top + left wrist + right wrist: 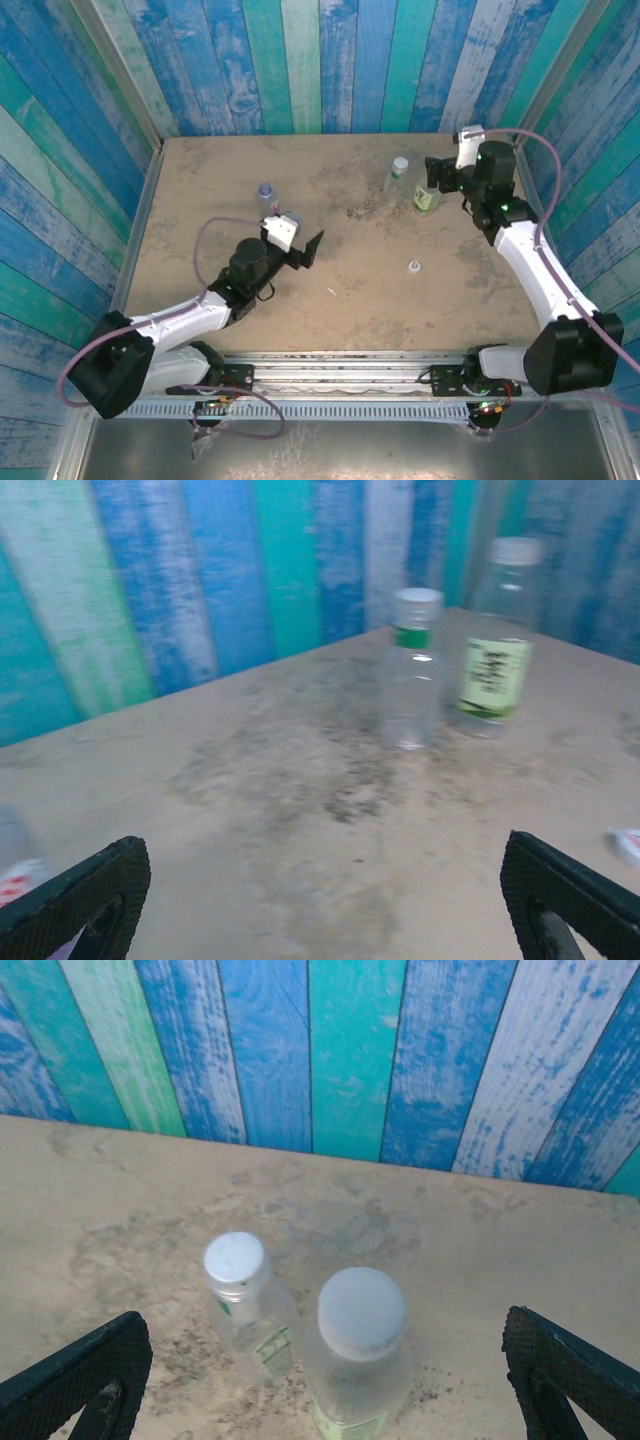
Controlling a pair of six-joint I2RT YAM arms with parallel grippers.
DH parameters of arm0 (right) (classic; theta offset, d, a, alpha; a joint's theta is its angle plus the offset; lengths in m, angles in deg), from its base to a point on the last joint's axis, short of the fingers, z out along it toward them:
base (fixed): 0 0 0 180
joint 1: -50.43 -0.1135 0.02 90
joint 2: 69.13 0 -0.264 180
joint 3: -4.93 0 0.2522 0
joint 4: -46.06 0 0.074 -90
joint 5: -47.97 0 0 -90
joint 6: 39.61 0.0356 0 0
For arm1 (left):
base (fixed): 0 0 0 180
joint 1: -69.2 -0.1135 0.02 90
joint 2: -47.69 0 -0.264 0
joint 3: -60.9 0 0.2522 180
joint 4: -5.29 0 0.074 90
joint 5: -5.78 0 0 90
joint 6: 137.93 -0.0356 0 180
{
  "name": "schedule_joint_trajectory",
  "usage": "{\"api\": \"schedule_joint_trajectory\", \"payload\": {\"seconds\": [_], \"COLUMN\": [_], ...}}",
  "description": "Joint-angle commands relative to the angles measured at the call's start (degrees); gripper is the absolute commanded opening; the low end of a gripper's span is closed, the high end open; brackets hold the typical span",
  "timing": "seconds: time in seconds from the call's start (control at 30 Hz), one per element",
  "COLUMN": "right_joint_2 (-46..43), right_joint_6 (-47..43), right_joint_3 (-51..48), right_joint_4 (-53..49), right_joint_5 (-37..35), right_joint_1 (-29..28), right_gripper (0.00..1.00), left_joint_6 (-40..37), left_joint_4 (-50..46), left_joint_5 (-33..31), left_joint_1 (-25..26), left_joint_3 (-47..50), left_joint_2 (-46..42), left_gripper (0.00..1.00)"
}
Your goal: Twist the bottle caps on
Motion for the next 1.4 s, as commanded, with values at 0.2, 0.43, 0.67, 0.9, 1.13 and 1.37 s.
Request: {"api": "schedule_joint_trajectory", "payload": {"seconds": [0.2,0.43,0.67,0.9,1.13,1.37], "right_joint_2": [-2.29,0.56,1.15,-0.25,-0.61,-0.79], "right_joint_6": [3.52,1.04,0.78,-0.20,-0.41,-1.05], "right_joint_3": [-4.34,-3.08,-4.23,-5.43,-6.75,-7.42], "right_joint_4": [-2.80,-5.38,-5.14,-5.20,-5.38,-5.46], "right_joint_5": [7.97,5.99,5.66,5.04,5.83,5.60], "right_joint_1": [-9.72,-19.84,-20.56,-20.58,-20.53,-20.56], "right_gripper": [0.94,0.94,0.94,0.94,0.94,0.93], "left_joint_6": [3.69,5.01,5.78,7.61,8.91,9.67], "left_joint_4": [-14.19,-23.47,-26.71,-26.28,-25.03,-23.62], "left_joint_5": [-10.00,-11.86,-12.99,-11.99,-11.30,-10.14], "left_joint_1": [-5.91,-7.42,-9.20,-11.52,-12.87,-13.66], "left_joint_3": [-12.16,-24.49,-29.58,-29.38,-27.98,-27.01], "left_joint_2": [1.95,10.01,15.45,19.10,21.63,24.34], "left_gripper": [0.94,0.94,0.94,0.94,0.94,0.99]}}
